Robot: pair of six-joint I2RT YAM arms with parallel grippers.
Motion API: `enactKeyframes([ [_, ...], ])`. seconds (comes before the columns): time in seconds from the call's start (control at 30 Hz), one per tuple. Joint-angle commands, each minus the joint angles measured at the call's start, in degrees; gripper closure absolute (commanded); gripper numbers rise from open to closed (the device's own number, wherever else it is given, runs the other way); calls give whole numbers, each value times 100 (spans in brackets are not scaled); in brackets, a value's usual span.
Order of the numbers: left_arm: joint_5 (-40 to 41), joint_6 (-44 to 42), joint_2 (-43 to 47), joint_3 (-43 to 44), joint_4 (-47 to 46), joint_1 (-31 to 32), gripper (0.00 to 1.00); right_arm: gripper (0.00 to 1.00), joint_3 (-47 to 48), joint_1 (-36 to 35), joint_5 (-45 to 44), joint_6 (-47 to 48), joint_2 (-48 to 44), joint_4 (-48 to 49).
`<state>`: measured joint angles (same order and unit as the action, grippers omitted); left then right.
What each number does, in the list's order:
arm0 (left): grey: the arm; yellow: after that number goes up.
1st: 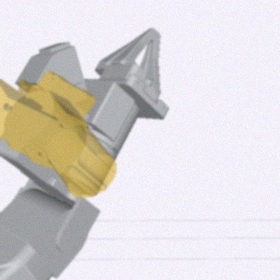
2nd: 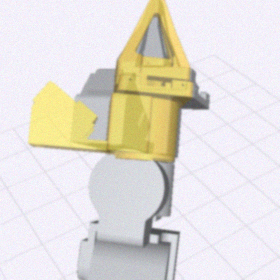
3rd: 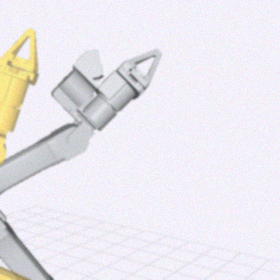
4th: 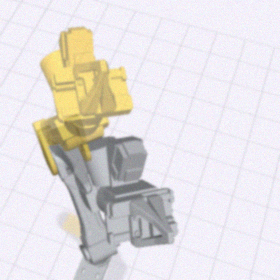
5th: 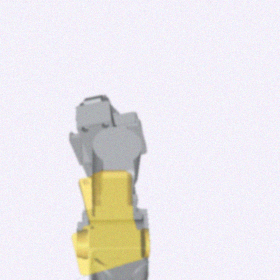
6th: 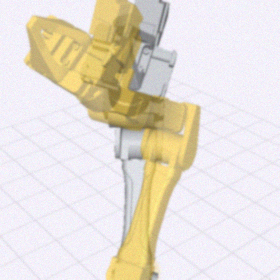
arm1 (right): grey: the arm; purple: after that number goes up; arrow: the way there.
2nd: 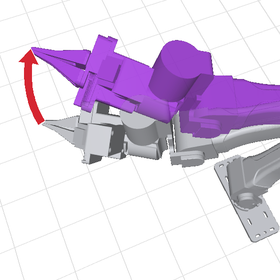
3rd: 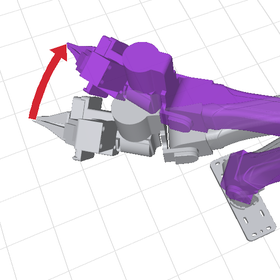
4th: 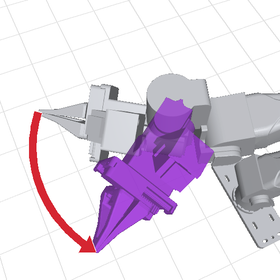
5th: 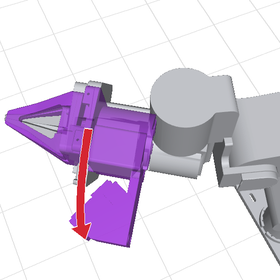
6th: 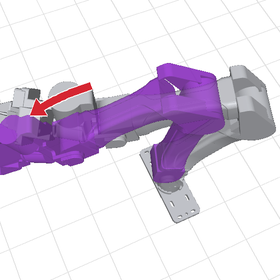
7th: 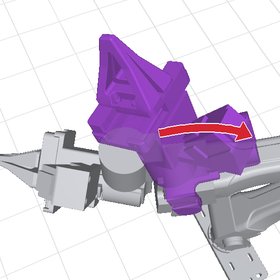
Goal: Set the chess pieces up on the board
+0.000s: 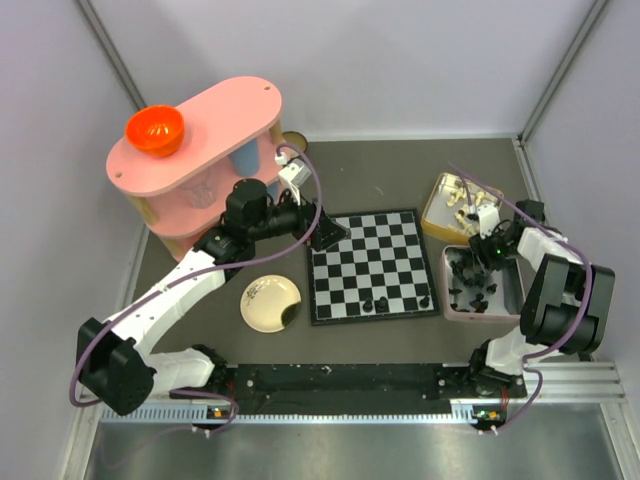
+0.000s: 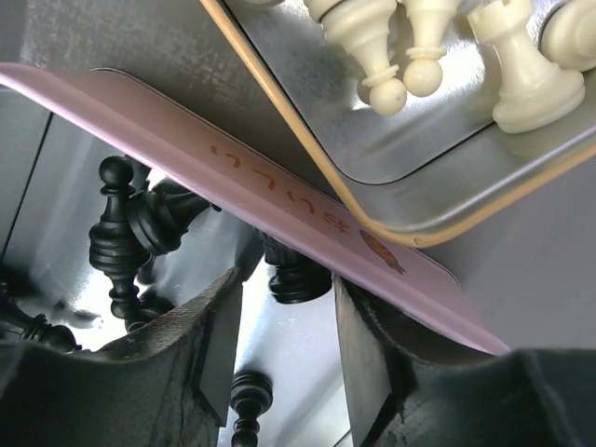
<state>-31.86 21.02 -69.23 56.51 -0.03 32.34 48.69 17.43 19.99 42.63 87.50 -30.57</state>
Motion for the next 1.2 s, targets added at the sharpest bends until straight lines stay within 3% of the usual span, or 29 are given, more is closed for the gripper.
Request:
enactKeyframes([
  [0.0,39,78,199,-61,-339,-17,1,60,-96,-143,49,-88,12,367],
  [0.43,-320,578,121,-184,-743,-17,1,91,-430,-126,-153,-44,-716,-18],
  [0.63,-602,1887,-213,-360,-2104,-17,1,93,-185,-91,-48,-149,-1648,-634],
  [0.83,-769,3802,-1029,-264,-3554,-8,3,93,264,-231,786,-544,-2333,-1302],
  [1.07,-874,6263,-2566,139,-5513,176,11,92,335,-1608,2070,-1414,-3106,-1014],
  [1.17,-1024,6328,-2928,596,-5124,413,8,92,343,-2128,2141,-1854,-3257,-653],
])
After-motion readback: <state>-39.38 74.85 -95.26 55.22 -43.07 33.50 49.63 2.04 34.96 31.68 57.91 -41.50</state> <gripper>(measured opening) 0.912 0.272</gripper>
